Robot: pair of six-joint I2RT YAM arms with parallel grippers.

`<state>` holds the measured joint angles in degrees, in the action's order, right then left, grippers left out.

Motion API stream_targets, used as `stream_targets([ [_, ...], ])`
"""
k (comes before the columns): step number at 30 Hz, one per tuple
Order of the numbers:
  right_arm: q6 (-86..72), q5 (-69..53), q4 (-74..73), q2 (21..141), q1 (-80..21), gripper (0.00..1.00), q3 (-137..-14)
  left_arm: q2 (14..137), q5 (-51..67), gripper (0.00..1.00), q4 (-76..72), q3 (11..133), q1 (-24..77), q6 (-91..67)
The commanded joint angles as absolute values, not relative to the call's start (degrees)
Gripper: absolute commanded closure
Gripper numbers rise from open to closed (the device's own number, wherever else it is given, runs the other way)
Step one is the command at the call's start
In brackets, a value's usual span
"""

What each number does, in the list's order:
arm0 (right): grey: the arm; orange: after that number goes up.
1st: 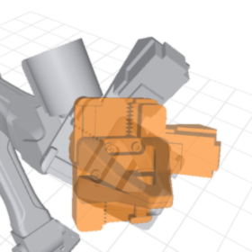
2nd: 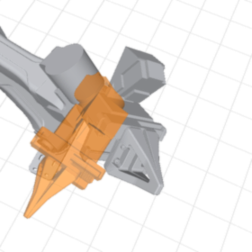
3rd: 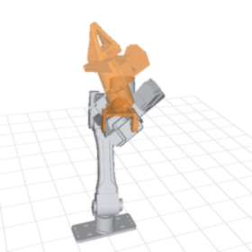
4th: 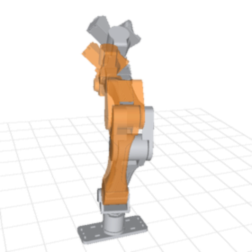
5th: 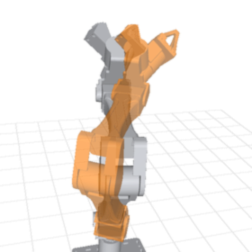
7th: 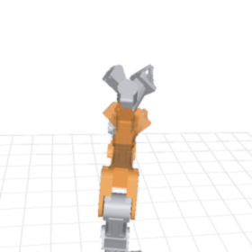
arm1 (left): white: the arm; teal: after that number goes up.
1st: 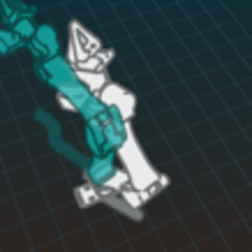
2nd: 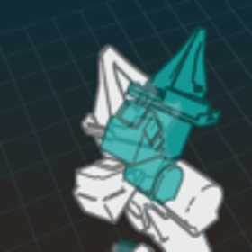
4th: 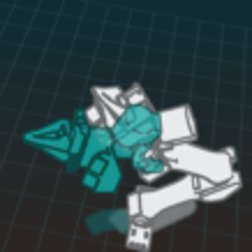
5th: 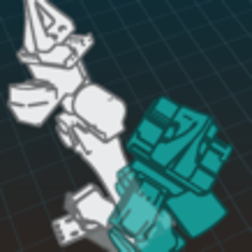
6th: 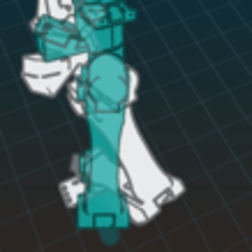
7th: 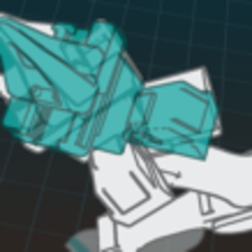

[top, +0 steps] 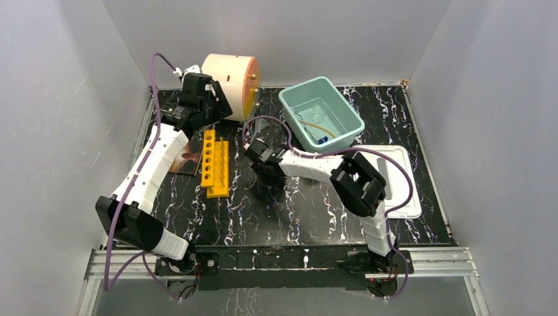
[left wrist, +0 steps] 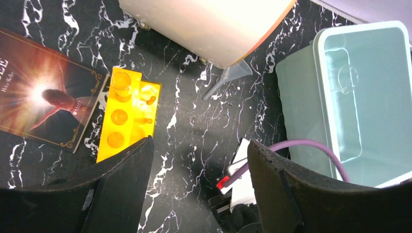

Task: Organize the chemistry lab equipment

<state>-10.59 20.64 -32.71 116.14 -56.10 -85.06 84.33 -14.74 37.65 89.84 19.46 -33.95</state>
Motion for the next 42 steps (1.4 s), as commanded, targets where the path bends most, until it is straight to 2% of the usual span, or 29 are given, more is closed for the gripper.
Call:
stream_targets([
  [1,-6.69,25.42,-32.30,118.48,-56.68,0.37,-89.44,83.28,-18.99,0.30,38.76,92.71,19.34,-32.61],
  [8,-4.20,28.73,-30.94,120.30,-56.95,0.39,-91.08,83.30,-18.81,0.30,38.51,91.99,19.34,-32.61],
  [13,-0.21,26.83,-27.88,120.48,-56.95,0.52,-89.26,83.32,-18.22,0.30,38.32,91.75,19.36,-32.61],
  [19,3.96,25.49,-26.33,120.84,-56.95,0.60,-87.90,83.23,-17.67,0.29,38.06,91.28,19.34,-32.70],
  [25,5.11,25.67,-26.19,121.08,-56.95,0.81,-88.38,83.15,-17.23,0.29,37.97,91.05,19.34,-32.70],
  [29,4.09,24.93,-26.28,120.00,-56.86,1.00,-88.93,83.14,-17.36,0.29,37.97,91.25,19.34,-32.61],
  [33,2.04,21.18,-26.06,116.99,-56.65,1.00,-87.91,83.14,-17.41,0.29,38.04,91.56,19.35,-32.77],
  [42,-4.34,4.34,-24.53,107.54,-56.05,1.00,-80.13,83.06,-16.25,0.28,37.80,90.70,19.34,-33.46],
])
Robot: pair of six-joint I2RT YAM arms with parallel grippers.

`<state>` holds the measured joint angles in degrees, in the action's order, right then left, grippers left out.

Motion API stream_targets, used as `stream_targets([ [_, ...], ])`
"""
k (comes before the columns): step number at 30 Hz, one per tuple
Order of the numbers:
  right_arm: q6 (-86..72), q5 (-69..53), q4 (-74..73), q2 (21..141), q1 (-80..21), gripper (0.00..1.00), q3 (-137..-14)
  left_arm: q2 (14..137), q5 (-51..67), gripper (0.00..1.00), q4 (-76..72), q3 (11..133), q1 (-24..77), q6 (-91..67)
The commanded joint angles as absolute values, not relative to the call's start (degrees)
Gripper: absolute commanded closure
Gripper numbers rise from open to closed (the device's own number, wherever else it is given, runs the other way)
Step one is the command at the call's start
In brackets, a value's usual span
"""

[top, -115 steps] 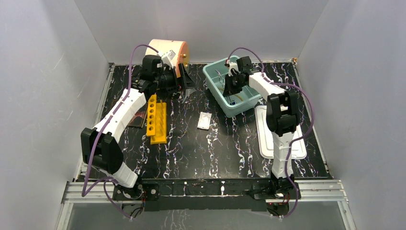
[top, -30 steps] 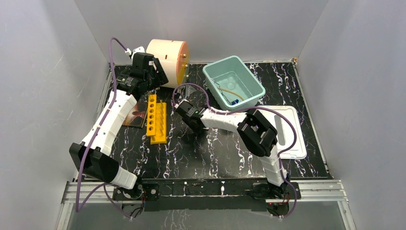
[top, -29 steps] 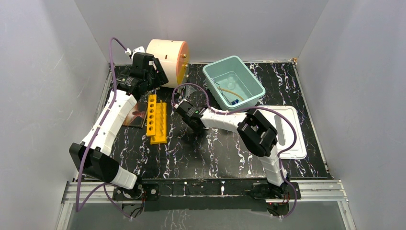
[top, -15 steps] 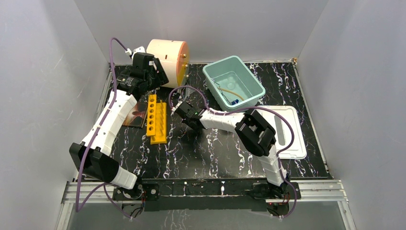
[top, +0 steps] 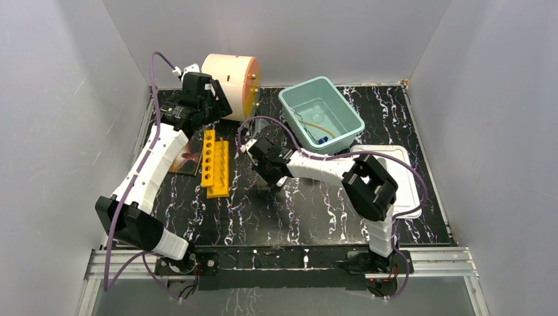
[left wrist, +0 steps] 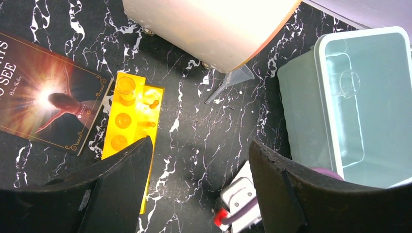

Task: Organize the chemistry lab equipment

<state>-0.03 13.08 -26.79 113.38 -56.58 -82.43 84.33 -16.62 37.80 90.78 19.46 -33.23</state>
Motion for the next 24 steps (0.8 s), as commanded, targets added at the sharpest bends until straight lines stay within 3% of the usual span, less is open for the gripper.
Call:
stream_targets([
  [1,-5.07,3.06,-24.19,106.54,-55.99,1.00,-79.11,82.98,-15.99,0.28,37.67,90.50,19.34,-33.68],
  [14,-15.24,-6.42,-18.48,94.64,-48.49,1.00,-71.78,82.00,-11.57,0.28,36.65,86.57,19.34,-36.64],
  [24,-21.77,-22.27,-14.31,88.18,-36.93,1.00,-70.37,81.48,-3.24,0.28,32.24,81.84,19.36,-36.80],
])
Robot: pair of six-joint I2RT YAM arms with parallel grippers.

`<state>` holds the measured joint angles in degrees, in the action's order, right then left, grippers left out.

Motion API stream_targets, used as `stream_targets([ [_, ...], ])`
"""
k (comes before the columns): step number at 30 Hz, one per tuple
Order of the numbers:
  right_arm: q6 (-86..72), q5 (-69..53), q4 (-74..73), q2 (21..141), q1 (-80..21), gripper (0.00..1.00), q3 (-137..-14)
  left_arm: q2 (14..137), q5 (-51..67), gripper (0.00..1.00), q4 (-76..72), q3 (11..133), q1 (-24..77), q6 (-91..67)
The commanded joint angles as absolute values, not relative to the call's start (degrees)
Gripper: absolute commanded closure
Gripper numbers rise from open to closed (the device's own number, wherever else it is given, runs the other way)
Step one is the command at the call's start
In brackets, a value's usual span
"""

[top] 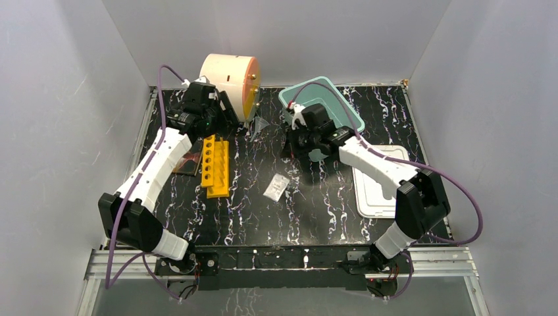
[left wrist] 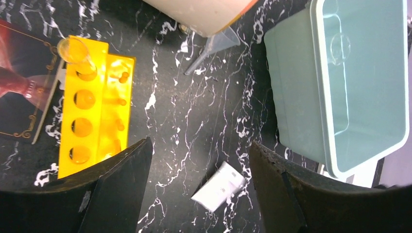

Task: Organize the chemistry lab equipment

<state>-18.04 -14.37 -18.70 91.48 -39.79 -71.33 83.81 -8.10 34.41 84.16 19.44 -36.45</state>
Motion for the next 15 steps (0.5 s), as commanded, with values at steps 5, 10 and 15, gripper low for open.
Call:
stream_targets([
  [5,-21.60,-24.07,-15.06,87.41,-33.95,1.00,-71.96,81.74,-1.15,0.29,31.10,80.27,19.34,-37.00],
  [10,-19.15,-14.64,-22.80,89.36,-37.43,0.94,-73.48,82.37,2.88,0.28,30.67,79.01,19.34,-36.01],
  [15,-25.65,-10.95,-19.88,87.78,-40.44,0.54,-67.90,83.86,13.50,0.24,28.69,74.41,20.19,-33.48],
])
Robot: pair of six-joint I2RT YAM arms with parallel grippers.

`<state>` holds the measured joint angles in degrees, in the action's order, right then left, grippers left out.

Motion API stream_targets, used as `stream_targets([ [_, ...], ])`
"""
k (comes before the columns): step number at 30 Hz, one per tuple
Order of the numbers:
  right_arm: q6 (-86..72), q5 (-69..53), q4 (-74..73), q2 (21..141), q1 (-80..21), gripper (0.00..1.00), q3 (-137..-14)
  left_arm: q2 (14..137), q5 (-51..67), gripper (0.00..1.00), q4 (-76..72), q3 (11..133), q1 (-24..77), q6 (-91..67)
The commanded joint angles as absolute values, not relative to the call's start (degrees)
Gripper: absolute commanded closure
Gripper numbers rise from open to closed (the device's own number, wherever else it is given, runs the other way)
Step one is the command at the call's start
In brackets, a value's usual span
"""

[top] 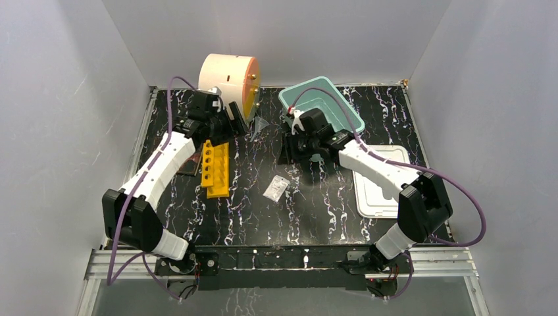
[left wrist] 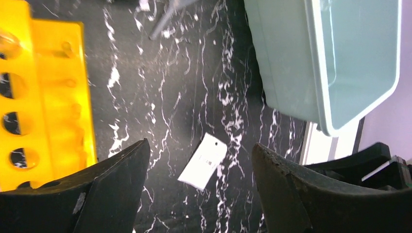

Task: Organize the chemistry lab equipment

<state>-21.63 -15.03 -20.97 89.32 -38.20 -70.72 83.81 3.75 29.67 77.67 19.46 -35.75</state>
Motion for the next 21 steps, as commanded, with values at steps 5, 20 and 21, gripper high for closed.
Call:
stream_targets([
  [5,-32.21,-3.85,-18.12,86.53,-43.69,0.48,-62.25,86.77,17.80,0.35,27.17,69.90,22.94,-31.62],
  [20,-50.90,4.43,-1.37,83.31,-47.87,0.38,-43.44,96.67,19.84,0.69,19.23,61.64,31.16,-29.53],
  [21,-51.41,4.82,-1.21,83.97,-47.97,0.38,-43.47,97.17,19.28,0.72,19.10,61.43,31.36,-29.29],
])
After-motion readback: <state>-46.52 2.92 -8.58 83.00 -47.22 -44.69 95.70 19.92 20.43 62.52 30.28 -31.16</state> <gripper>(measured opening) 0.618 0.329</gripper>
